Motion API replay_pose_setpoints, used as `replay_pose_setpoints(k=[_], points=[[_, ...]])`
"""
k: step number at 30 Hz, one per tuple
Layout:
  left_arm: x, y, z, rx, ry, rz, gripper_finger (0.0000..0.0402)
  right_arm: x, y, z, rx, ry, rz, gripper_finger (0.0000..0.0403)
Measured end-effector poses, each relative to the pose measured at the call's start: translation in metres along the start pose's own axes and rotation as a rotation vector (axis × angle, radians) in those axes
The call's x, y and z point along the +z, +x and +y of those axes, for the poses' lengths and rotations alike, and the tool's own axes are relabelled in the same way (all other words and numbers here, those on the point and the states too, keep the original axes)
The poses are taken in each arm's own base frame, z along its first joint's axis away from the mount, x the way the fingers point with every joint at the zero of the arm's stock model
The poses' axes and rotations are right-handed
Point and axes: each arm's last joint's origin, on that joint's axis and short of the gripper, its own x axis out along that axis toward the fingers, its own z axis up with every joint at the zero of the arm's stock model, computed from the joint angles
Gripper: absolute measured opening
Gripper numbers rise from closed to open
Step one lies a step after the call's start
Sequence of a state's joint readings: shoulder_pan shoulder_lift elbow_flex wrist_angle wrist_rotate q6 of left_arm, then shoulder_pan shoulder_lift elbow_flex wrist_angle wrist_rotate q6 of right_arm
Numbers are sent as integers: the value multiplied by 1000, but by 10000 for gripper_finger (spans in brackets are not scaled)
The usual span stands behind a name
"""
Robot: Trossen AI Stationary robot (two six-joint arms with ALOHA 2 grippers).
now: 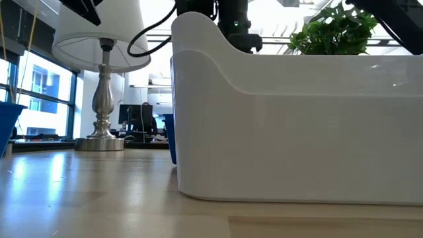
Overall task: Stack baskets by color
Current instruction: Stack the bottom gray bin on the top stacked gray bin, then stack the top white bin on the bottom stacked white bin
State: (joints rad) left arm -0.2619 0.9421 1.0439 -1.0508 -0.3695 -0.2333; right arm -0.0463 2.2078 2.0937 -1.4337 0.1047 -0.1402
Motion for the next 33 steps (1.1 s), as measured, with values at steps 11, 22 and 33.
replay_pose_setpoints(k=[11,22,33], points=[[0,0,0,0,0,0,180,-1,-3,0,-16,21,-2,86],[1,0,2,64,20,-15,180,-6,-72,-8,-49,159,-161,147],[2,0,7,218,145,-37,180,-34,-107,-16,-77,186,-238,138]])
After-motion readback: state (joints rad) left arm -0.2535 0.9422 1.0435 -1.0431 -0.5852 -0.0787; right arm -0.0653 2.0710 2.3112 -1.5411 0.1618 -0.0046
